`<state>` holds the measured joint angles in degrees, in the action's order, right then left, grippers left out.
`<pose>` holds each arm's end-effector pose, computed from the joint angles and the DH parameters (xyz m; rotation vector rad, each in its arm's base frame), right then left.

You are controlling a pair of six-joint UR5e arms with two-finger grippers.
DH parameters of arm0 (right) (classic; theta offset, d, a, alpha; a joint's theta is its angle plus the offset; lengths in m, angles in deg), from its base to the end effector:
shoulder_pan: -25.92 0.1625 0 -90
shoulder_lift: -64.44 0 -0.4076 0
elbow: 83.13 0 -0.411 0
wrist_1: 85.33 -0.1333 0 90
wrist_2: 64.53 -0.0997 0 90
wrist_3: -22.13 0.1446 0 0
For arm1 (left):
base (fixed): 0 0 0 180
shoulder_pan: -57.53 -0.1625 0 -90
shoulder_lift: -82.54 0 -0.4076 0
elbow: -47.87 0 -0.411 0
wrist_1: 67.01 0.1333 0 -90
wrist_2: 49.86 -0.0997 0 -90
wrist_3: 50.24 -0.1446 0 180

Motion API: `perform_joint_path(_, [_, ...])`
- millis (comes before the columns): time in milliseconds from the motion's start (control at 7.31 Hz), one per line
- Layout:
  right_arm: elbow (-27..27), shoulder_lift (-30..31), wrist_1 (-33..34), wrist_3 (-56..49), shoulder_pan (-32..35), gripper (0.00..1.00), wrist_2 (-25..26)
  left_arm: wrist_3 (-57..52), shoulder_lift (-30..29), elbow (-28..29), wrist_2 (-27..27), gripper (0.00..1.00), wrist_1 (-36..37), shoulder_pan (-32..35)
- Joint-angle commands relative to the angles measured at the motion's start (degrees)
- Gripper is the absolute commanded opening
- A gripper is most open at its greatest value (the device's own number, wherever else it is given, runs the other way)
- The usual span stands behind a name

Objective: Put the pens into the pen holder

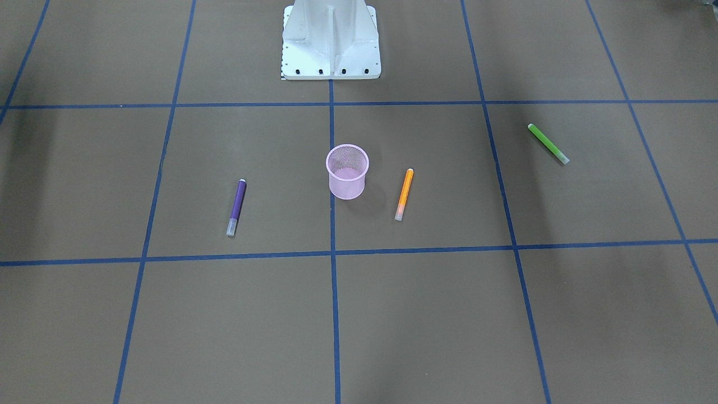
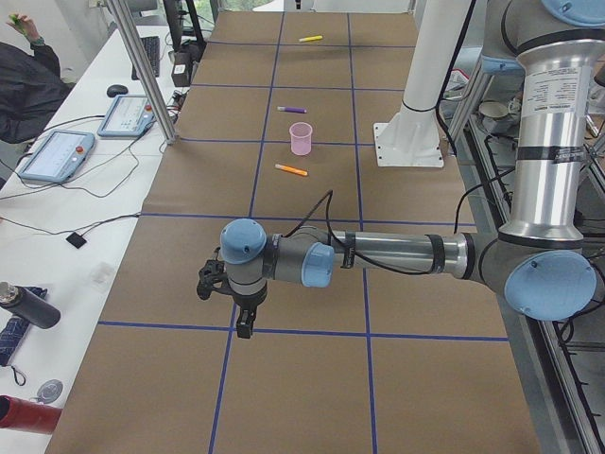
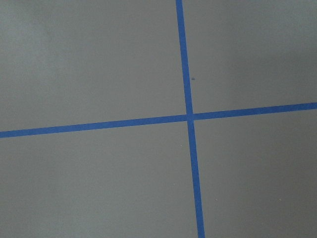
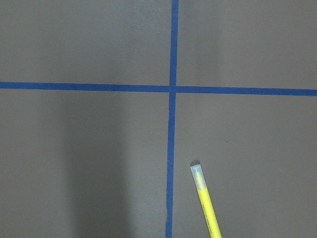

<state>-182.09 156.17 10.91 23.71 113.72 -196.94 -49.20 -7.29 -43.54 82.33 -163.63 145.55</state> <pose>0.0167 -0.4980 0.6232 -0.0079 -0.7403 -0.0167 -0.0181 -0.5240 0.6537 0.1115 0.7384 0.0661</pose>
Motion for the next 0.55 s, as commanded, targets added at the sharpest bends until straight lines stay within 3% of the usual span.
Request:
perform_joint_path(0, [-0.01,0.03,0.00,0.00,0.00,0.99,-0.04,-0.34,0.00,0.09,0.00,1.00,-0.06,-0.13])
perform_joint_path(410, [0.17,0.03,0.00,-0.17,0.00,0.99,-0.04,-0.07,-0.26,0.27,0.00,1.00,-0.15,-0.13])
